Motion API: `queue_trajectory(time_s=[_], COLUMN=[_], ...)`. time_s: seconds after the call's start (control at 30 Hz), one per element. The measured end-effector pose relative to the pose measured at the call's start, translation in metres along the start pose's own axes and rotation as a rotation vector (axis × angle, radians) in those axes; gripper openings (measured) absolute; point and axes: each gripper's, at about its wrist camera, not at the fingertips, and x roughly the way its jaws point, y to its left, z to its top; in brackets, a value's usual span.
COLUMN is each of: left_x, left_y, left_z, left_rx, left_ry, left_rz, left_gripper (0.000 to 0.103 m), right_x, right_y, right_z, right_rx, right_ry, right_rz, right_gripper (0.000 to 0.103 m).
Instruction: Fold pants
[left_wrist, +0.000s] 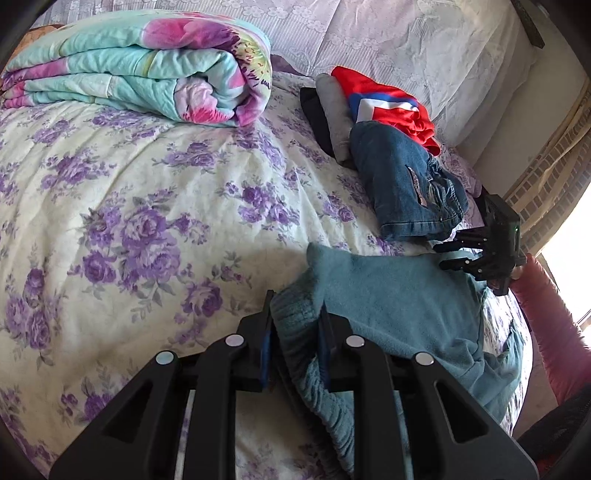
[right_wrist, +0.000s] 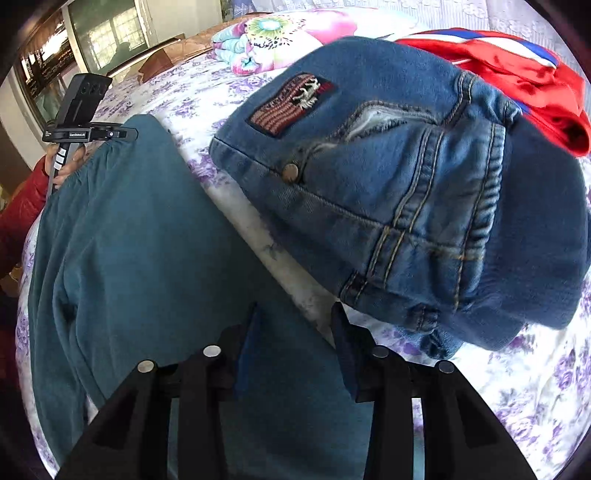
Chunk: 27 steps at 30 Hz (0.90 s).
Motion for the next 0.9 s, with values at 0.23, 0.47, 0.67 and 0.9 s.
queue_trajectory(time_s=[0.23, 0.47, 0.67, 0.9], left_x=[0.004, -0.027, -0.074, -0.111], left_y=[-0.006, -0.019, -0.047, -0.068], left_z=[0.01, 0.003, -0.035, -0.113], left_rx=[0.05, 0.092, 0.218, 0.338], left_ry=[-0.002, -0.084, -0.101, -0.094], left_rz=[-0.034, -0.031, -0.032, 0.109], left_gripper=[0.018, 0.018, 0.018, 0.06], right_x=[-0.026, -0.101, -0.152, -0.123], right_y=[0.045, 0.086, 0.18, 0.245], right_z=[-0.005, -0.029, -0.095, -0.167], right_rx=[-0.015, 0.056, 0.028, 0.106], right_ry=[-0.034, -0.177, -0.247, -0.234], right_rz=[-0.162, -0.254, -0.26, -0.215], right_gripper=[0.002, 0.002, 0.002, 0.002])
